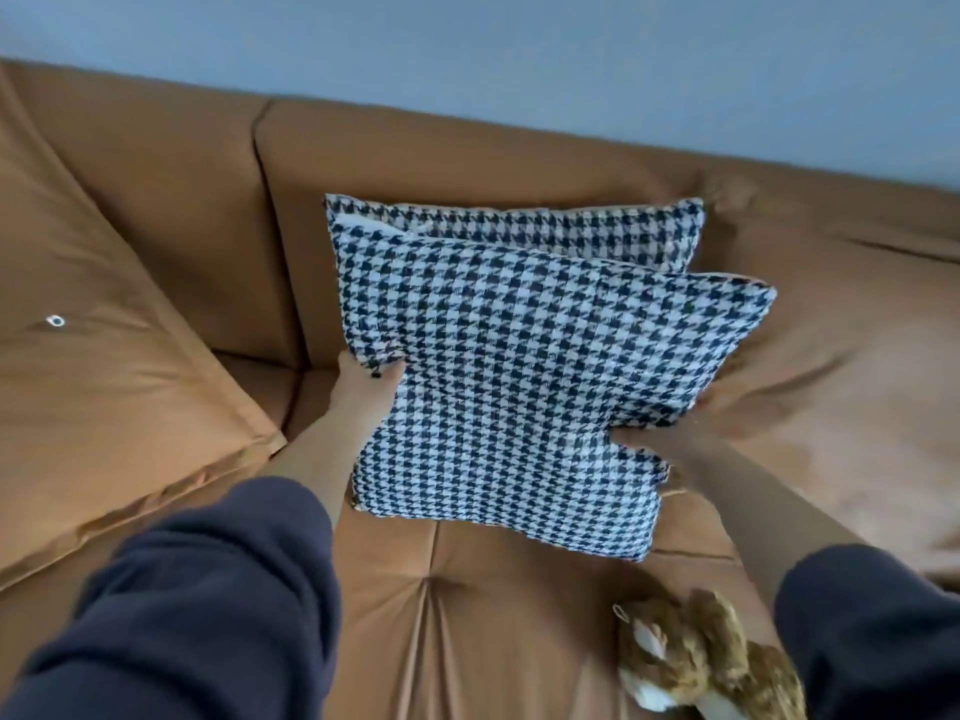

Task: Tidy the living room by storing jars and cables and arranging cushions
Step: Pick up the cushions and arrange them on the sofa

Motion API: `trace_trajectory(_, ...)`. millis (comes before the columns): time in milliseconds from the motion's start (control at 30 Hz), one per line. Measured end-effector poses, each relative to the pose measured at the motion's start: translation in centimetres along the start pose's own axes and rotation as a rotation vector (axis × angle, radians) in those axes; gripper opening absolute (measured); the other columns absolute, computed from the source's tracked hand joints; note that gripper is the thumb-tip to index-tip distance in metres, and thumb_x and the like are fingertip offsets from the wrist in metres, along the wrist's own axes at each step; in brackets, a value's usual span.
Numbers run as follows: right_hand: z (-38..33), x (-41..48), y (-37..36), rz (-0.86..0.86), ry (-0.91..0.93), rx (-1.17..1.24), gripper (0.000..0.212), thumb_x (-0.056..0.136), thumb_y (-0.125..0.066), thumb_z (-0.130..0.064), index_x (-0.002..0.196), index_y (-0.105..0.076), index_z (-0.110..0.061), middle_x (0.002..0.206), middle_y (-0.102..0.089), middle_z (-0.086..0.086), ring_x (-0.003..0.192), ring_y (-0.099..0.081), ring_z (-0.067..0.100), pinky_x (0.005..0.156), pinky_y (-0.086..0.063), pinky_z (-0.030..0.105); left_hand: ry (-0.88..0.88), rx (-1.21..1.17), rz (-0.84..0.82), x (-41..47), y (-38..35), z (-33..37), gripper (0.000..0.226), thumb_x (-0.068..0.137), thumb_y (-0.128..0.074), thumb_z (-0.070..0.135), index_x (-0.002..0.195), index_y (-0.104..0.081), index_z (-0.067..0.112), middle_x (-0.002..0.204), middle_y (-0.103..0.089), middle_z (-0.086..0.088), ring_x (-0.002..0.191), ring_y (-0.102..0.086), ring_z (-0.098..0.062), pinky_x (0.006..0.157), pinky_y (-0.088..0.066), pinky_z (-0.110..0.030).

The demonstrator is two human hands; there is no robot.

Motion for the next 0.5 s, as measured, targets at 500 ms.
trace_trajectory(500, -7.0, -4.3, -14.9, -0.42, 0.304, 0.146, 0.043, 0.091, -0.062, -0.006, 0.131, -0.047, -0.012, 0.128, -0.058, 0.009, 0.107, -0.063, 0.022, 0.093, -0.054, 0.037, -0.143, -0.19, 0.422, -0.4, 10.7, -1.8, 0.054, 0.097, -0.052, 0.027, 0.145, -0.028, 0.018, 0.14, -0.046, -0.007, 0.096, -0.063, -0.029, 0.077, -0.054, -0.041)
Point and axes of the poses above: each hand's wrist, its own x-axis towards the middle knuckle, its own y-axis out of the back of the hand, z = x × y, the point moved 1 cm from there along x, towards the middle knuckle
